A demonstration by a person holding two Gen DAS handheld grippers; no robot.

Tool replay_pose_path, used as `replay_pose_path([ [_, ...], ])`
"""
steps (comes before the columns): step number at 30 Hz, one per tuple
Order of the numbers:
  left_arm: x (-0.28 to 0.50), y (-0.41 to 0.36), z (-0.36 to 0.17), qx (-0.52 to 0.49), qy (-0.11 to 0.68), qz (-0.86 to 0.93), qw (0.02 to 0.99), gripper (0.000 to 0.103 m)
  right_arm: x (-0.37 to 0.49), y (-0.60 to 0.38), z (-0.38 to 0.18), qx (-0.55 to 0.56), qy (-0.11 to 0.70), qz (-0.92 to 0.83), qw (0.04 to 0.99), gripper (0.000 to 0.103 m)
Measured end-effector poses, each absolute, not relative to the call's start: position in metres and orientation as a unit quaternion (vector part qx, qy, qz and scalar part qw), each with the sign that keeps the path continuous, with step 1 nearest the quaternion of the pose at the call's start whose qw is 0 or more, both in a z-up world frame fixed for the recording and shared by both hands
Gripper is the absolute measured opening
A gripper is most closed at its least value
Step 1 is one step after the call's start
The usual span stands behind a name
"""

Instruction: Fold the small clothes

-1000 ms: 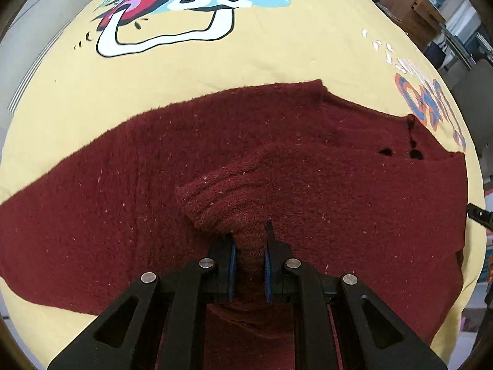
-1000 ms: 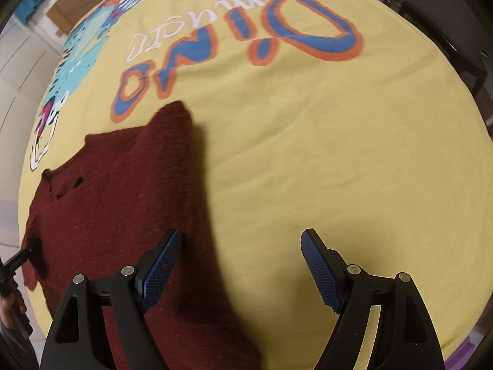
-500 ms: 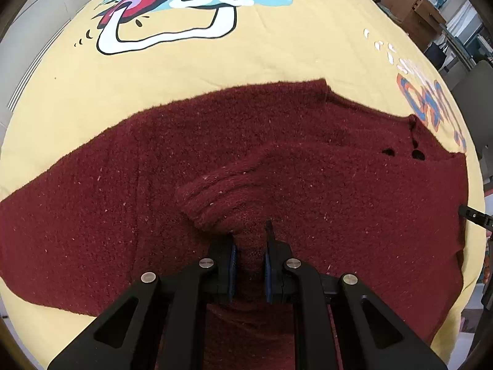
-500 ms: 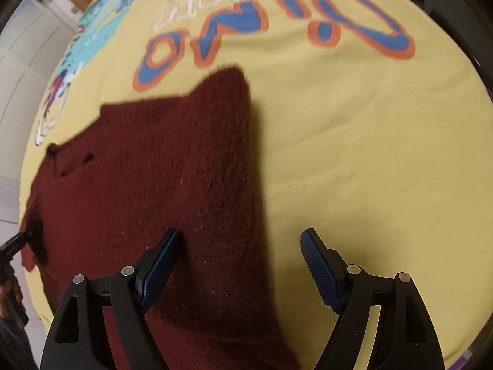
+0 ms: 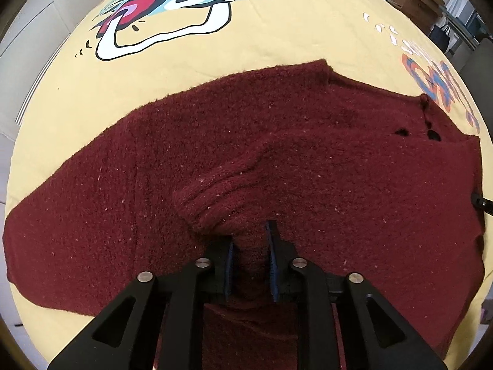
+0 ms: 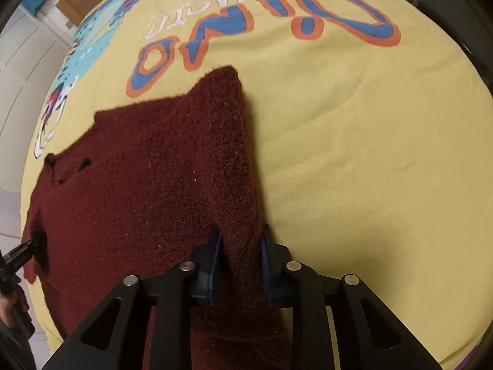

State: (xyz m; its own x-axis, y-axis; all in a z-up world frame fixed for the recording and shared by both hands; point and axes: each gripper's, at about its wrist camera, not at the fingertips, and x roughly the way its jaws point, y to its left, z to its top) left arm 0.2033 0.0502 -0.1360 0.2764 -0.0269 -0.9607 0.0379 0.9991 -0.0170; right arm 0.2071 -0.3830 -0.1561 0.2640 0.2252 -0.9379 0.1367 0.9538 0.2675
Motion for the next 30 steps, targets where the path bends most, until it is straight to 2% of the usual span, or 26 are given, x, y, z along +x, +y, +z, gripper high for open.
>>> replay_pose_path([
  [1,0.204,0.051,-0.136,0.003,0.599,-0.019,0.800,0.021,0.206,-0.382,-0.151,0.143,0.601,0.024,0.786,0.033],
  [3,0.205,0.053,-0.133,0.000,0.598,-0.015,0.801,0.025,0.206,-0.372,-0.140,0.114,0.590,0.014,0.799,0.050],
  [5,0.204,0.054,-0.129,0.009,0.597,-0.004,0.802,0.043,0.204,-0.369,-0.131,0.098,0.580,0.009,0.809,0.061],
  [6,0.202,0.055,-0.126,0.011,0.595,-0.002,0.804,0.047,0.202,-0.368,-0.124,0.097,0.571,0.007,0.815,0.069],
  [7,0.201,0.057,-0.122,0.008,0.593,-0.004,0.805,0.057,0.200,-0.366,-0.116,0.097,0.561,0.008,0.822,0.075],
  [8,0.199,0.058,-0.118,0.004,0.591,-0.006,0.807,0.073,0.199,-0.363,-0.110,0.096,0.554,0.009,0.827,0.082],
  [11,0.194,0.059,-0.100,0.011,0.571,-0.005,0.821,0.098,0.195,-0.348,-0.090,0.081,0.533,0.018,0.842,0.083],
  [13,0.194,0.052,-0.085,0.024,0.557,-0.005,0.830,0.101,0.193,-0.333,-0.079,0.068,0.523,0.027,0.849,0.087],
  [15,0.191,0.046,-0.071,0.015,0.541,-0.017,0.841,0.102,0.192,-0.315,-0.071,0.053,0.515,0.040,0.854,0.100],
  [16,0.190,0.043,-0.065,0.010,0.532,-0.024,0.847,0.102,0.192,-0.305,-0.068,0.044,0.511,0.047,0.857,0.103],
  [19,0.186,0.022,-0.049,0.023,0.504,-0.050,0.862,0.102,0.189,-0.273,-0.061,0.012,0.495,0.064,0.867,0.103],
  [22,0.181,-0.003,-0.056,0.040,0.507,-0.068,0.858,0.102,0.190,-0.246,-0.068,-0.012,0.491,0.074,0.868,0.103],
  [30,0.180,-0.023,-0.130,0.053,0.555,-0.067,0.828,0.102,0.186,-0.211,-0.138,-0.059,0.535,0.078,0.839,0.103],
])
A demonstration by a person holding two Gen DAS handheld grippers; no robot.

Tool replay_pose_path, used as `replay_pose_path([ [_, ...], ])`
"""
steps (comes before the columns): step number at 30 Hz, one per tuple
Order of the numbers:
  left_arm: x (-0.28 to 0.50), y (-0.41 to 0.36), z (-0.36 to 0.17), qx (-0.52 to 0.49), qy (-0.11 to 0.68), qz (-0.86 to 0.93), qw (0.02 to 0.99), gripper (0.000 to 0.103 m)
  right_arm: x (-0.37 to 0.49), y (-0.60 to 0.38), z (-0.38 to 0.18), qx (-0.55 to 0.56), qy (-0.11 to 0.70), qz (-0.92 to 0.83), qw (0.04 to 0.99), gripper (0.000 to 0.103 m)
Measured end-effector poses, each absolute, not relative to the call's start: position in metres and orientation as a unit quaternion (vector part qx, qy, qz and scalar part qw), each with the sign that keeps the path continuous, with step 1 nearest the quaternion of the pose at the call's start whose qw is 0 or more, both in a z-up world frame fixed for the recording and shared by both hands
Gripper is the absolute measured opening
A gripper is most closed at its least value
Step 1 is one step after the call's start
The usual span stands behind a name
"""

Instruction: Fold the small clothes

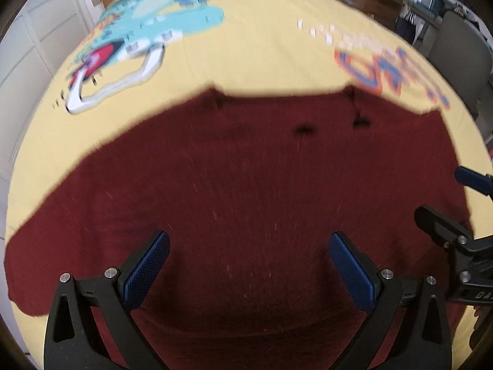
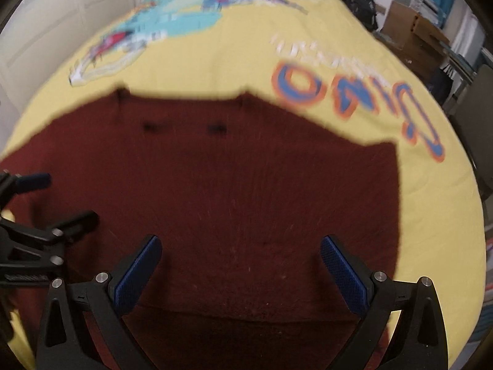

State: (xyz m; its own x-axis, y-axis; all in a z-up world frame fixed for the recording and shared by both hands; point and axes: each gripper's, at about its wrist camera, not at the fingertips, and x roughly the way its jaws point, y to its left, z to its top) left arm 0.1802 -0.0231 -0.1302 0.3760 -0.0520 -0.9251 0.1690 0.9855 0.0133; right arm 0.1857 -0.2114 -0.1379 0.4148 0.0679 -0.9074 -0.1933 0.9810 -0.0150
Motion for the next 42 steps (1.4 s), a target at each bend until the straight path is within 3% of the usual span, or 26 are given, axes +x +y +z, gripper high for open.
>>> replay_pose_path([
  [3,0.177,-0.009,-0.153,0.055,0.566,-0.052,0.821,0.102,0.181,-0.227,-0.162,-0.040,0.544,0.076,0.835,0.103],
  [12,0.171,0.036,-0.160,0.030,0.555,-0.039,0.831,0.102,0.169,-0.276,-0.163,0.020,0.535,0.046,0.843,0.103],
  [27,0.168,0.029,-0.156,0.029,0.545,-0.025,0.837,0.102,0.169,-0.271,-0.156,0.009,0.561,0.024,0.828,0.103],
  [36,0.152,0.058,-0.117,0.005,0.532,-0.032,0.846,0.102,0.138,-0.274,-0.108,-0.009,0.545,0.023,0.838,0.103],
  [42,0.132,0.129,-0.084,-0.045,0.509,0.017,0.859,0.102,0.116,-0.278,-0.088,0.000,0.539,0.028,0.842,0.103],
])
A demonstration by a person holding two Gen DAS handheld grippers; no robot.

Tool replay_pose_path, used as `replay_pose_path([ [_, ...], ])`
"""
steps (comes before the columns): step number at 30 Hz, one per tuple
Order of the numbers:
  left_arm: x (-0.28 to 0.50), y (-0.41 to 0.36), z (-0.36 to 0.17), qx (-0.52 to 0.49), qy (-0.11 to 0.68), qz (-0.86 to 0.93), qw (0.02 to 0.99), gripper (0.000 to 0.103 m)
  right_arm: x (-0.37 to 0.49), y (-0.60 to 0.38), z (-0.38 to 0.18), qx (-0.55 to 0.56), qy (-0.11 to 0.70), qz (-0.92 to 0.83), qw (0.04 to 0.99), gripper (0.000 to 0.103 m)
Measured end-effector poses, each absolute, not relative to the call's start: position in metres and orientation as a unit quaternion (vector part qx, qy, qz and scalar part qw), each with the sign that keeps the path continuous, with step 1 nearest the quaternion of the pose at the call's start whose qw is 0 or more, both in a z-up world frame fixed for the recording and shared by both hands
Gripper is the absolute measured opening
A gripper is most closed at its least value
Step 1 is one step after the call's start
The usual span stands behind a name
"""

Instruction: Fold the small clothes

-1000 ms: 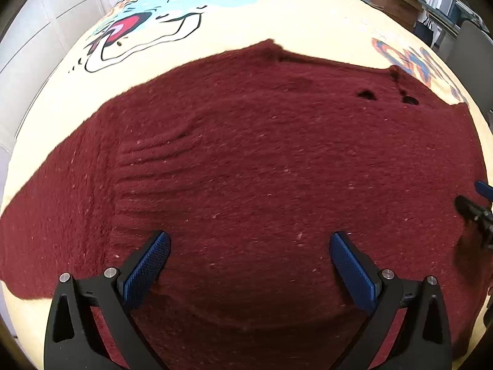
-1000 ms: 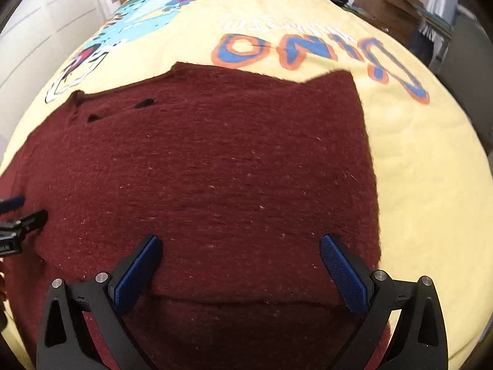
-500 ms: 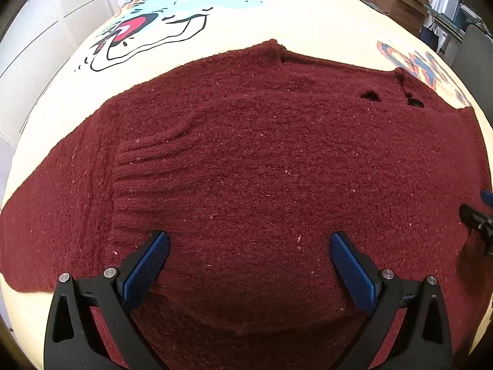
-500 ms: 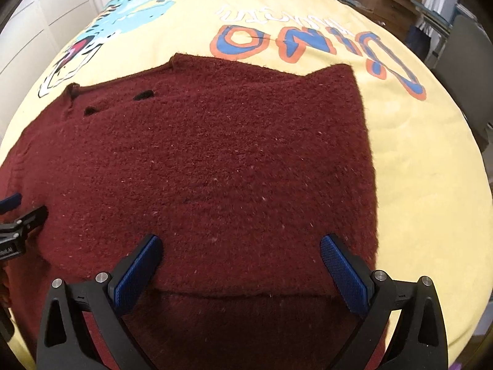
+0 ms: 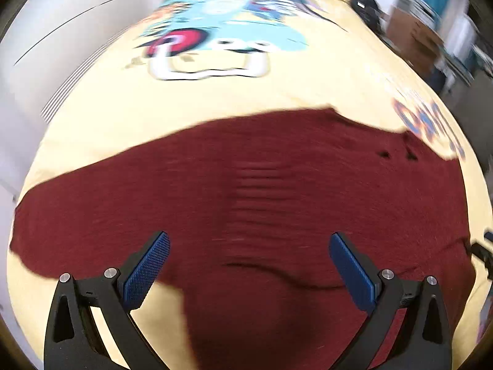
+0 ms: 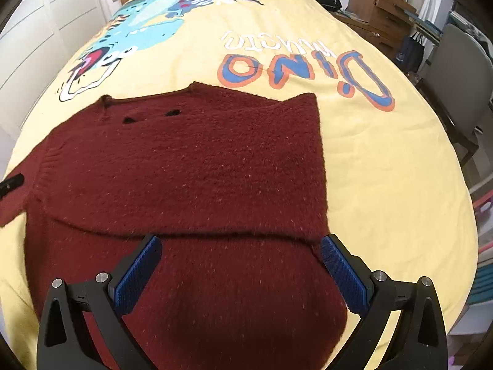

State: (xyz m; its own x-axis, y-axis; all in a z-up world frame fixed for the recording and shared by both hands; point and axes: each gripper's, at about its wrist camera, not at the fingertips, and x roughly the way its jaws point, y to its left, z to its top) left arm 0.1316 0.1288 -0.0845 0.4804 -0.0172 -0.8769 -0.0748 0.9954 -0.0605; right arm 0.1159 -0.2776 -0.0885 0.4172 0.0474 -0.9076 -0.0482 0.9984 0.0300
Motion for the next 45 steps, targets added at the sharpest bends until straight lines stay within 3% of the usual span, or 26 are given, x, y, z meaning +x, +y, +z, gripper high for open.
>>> replay_pose_path([
  [8,0.093,0.241,-0.076,-0.098,0.505,0.150,0.844,0.102,0.098,-0.284,-0.075,0.009,0.534,0.017,0.845,0.103],
  [16,0.058,0.365,-0.094,-0.239,0.497,0.301,0.778,0.102,0.090,-0.293,-0.084,0.016,0.545,0.007,0.838,0.103],
  [20,0.054,0.400,-0.112,-0.298,0.498,0.325,0.747,0.102,0.088,-0.296,-0.089,0.012,0.554,0.004,0.832,0.103],
  [26,0.060,0.422,-0.132,-0.295,0.519,0.330,0.731,0.100,0.091,-0.302,-0.089,0.007,0.559,-0.007,0.829,0.103],
  [27,0.058,0.422,-0.136,-0.306,0.520,0.318,0.731,0.097,0.091,-0.303,-0.089,0.005,0.558,-0.008,0.830,0.103],
  [29,0.056,0.423,-0.143,-0.331,0.520,0.304,0.726,0.077,0.091,-0.303,-0.088,0.005,0.557,-0.007,0.831,0.103],
  [30,0.055,0.424,-0.143,-0.335,0.516,0.306,0.726,0.073,0.092,-0.303,-0.087,0.004,0.556,-0.007,0.831,0.103],
  [32,0.052,0.432,-0.140,-0.334,0.510,0.304,0.732,0.039,0.093,-0.303,-0.088,0.003,0.556,-0.006,0.831,0.103],
  [34,0.053,0.436,-0.135,-0.336,0.503,0.284,0.744,0.012,0.095,-0.302,-0.090,0.003,0.557,-0.003,0.830,0.103],
  [45,0.068,0.361,-0.067,-0.207,0.502,0.218,0.811,0.011,0.101,-0.296,-0.088,0.004,0.550,0.009,0.835,0.103],
])
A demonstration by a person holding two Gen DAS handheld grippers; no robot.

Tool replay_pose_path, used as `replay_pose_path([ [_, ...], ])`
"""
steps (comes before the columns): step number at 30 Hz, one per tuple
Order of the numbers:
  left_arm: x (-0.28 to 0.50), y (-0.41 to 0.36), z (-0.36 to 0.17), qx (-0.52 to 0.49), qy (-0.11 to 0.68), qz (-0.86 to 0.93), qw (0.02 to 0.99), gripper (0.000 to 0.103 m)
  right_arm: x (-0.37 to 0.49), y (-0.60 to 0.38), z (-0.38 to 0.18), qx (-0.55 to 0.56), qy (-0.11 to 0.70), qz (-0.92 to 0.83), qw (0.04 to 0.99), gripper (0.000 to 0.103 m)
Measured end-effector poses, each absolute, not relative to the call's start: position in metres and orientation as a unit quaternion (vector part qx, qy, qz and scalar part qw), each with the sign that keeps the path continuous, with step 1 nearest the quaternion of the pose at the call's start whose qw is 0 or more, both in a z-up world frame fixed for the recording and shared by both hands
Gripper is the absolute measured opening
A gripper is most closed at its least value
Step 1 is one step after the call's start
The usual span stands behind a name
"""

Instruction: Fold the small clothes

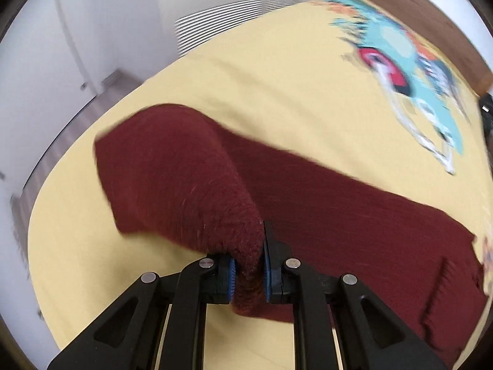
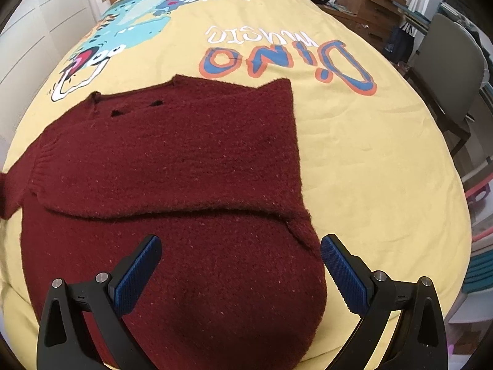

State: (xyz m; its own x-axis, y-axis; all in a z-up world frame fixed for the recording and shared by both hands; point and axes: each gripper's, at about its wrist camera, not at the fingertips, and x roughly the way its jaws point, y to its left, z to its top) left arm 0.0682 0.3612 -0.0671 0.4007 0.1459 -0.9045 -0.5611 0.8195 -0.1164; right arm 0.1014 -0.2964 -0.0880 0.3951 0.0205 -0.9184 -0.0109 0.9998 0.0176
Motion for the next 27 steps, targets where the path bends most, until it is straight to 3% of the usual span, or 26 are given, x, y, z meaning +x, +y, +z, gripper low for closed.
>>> replay_pose_path([
  [14,0.115,0.156,0.001,-0.116,0.468,0.039,0.875,0.011,0.124,-0.308,-0.068,0.023,0.527,0.018,0.849,0.103],
  [27,0.167,-0.018,-0.021,-0.058,0.488,-0.088,0.867,0.011,0.122,-0.336,-0.057,0.045,0.518,0.013,0.854,0.103],
])
